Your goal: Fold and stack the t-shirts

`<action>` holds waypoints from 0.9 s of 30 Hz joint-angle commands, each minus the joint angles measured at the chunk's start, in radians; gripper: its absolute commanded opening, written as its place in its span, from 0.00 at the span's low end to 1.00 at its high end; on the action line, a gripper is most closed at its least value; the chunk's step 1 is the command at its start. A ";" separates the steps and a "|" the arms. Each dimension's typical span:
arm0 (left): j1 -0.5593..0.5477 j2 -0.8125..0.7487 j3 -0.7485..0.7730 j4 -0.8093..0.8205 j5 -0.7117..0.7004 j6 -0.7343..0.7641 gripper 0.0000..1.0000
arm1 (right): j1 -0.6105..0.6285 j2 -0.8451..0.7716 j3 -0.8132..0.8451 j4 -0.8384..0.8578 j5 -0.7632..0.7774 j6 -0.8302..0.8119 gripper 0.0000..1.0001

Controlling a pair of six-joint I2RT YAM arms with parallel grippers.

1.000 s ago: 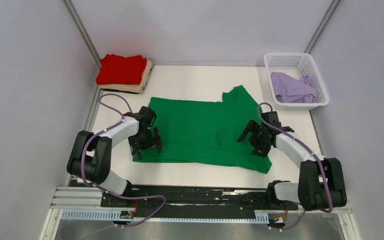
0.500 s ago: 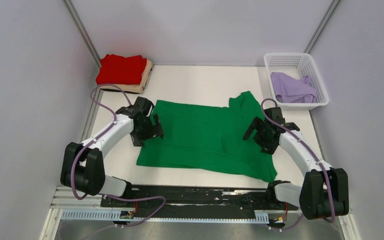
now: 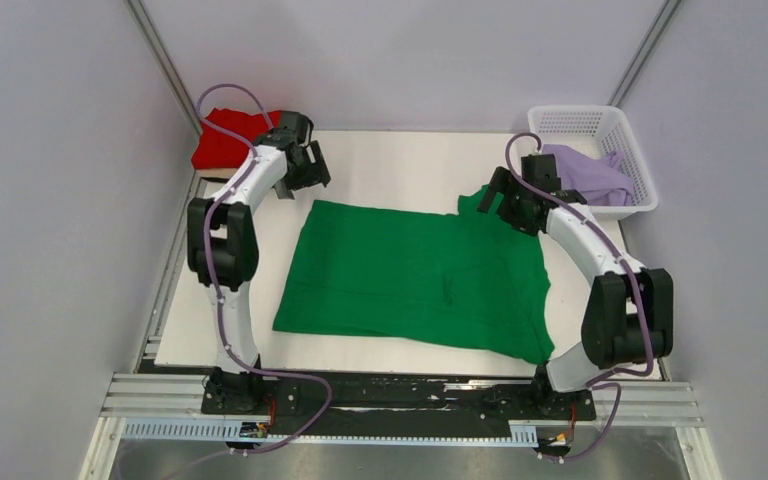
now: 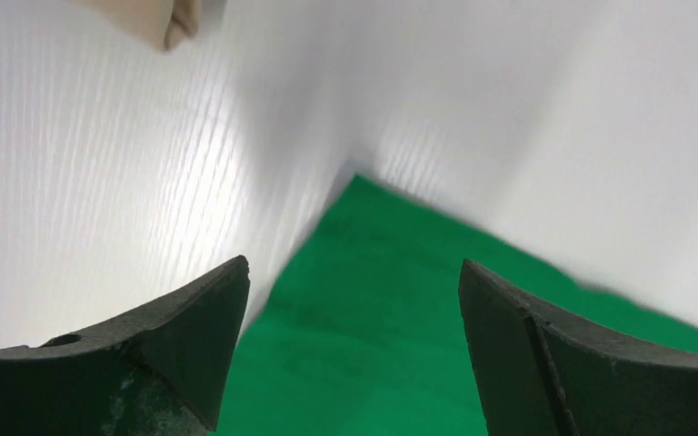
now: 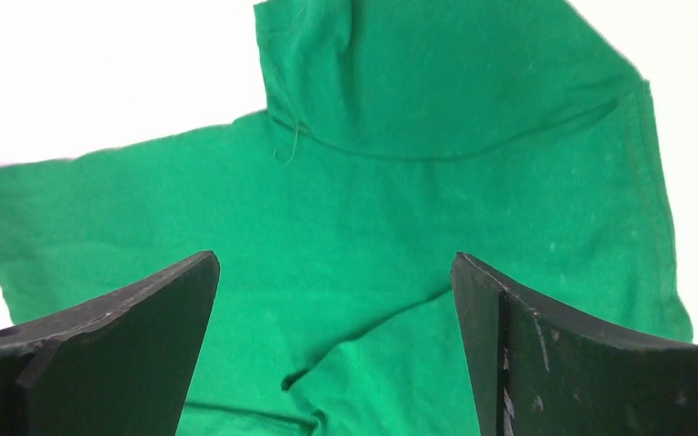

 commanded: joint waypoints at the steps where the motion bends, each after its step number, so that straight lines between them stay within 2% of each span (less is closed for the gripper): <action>1: 0.003 0.145 0.204 -0.059 -0.057 0.083 0.90 | -0.006 0.087 0.106 0.048 0.086 -0.050 1.00; 4: 0.003 0.238 0.268 -0.092 -0.078 0.108 0.86 | -0.005 0.140 0.139 0.049 0.103 -0.055 1.00; 10: 0.000 0.319 0.308 -0.120 -0.050 0.101 0.77 | -0.005 0.187 0.157 0.051 0.130 -0.060 1.00; 17: -0.013 0.336 0.290 -0.120 -0.104 0.083 0.71 | -0.005 0.211 0.139 0.054 0.141 -0.060 1.00; 27: -0.047 0.349 0.300 -0.147 -0.135 0.084 0.57 | -0.005 0.208 0.121 0.056 0.173 -0.063 1.00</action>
